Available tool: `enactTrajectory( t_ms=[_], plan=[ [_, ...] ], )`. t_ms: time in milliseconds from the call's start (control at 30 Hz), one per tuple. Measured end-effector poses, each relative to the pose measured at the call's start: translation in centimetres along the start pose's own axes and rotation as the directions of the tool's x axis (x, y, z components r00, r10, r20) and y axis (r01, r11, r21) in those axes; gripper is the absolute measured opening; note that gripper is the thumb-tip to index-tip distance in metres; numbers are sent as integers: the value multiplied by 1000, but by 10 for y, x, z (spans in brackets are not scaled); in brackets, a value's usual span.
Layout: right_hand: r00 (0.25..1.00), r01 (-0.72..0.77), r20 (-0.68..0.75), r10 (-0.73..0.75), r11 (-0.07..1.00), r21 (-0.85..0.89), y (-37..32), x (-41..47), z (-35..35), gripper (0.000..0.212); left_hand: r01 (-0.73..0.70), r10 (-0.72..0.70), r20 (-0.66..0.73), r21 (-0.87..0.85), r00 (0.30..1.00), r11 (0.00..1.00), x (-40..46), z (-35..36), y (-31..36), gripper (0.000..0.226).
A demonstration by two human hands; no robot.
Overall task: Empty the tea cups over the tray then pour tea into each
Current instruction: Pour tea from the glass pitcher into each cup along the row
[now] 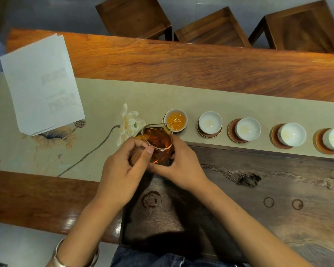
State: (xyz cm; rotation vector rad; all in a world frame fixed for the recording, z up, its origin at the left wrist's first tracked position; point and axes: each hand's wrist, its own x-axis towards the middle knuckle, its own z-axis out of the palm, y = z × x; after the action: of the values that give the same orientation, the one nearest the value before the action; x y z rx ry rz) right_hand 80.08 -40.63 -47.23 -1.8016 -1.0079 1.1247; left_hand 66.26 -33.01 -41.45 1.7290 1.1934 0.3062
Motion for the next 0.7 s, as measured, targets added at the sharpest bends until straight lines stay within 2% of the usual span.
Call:
enactTrajectory(
  t_ms=[467,700],
  plan=[
    [999,-28,-17,28,1000,9,-4,0,-1,72,-24,24,-3,10,1000,1000,1,-2,0,17],
    [999,-32,9,32,999,9,-4,-1,-2,78,-38,38,-2,27,999,999,0,-3,0,16]
  ],
)
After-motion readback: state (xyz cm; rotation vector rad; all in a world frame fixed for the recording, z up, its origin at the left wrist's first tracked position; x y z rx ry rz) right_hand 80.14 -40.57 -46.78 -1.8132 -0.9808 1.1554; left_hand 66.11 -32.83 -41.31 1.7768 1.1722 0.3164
